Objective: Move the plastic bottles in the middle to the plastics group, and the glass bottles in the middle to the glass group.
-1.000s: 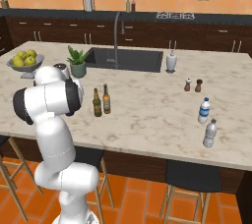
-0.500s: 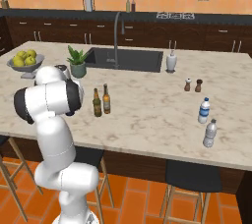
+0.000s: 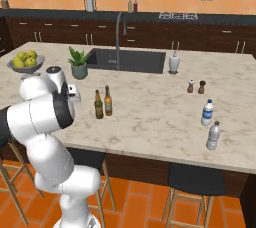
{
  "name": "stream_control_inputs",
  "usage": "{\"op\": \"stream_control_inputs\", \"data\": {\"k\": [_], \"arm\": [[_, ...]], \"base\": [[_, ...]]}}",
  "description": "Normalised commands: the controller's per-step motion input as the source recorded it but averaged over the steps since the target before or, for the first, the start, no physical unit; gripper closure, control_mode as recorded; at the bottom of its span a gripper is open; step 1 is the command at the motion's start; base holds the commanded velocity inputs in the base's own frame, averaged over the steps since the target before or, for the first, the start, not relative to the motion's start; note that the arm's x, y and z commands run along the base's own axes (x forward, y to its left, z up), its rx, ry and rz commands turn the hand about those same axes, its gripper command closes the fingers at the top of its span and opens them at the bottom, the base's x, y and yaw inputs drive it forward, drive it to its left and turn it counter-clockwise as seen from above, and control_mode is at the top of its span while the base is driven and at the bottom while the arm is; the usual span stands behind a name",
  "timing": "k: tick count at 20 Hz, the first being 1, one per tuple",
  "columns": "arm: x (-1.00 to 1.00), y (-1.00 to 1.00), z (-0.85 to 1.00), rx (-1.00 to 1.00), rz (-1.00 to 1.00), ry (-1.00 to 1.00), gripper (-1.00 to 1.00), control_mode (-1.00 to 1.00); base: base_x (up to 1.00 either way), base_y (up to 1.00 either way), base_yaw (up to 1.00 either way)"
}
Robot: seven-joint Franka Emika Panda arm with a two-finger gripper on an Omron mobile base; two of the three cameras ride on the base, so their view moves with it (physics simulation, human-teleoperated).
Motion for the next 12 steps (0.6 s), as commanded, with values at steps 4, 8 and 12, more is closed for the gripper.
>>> {"op": "stream_control_inputs", "data": {"k": [4, 8, 12], "arm": [[-0.71, -0.39, 0.24, 0.00, -0.01, 0.00, 1.00, -1.00], [-0.44, -0.62, 0.26, 0.00, -0.06, 0.00, 1.00, -1.00], [-0.41, -0.60, 0.26, 0.00, -0.07, 0.01, 1.00, -1.00]], "base": [[0.00, 0.00, 0.00], [0.00, 0.00, 0.00], [0.00, 0.00, 0.00]]}}
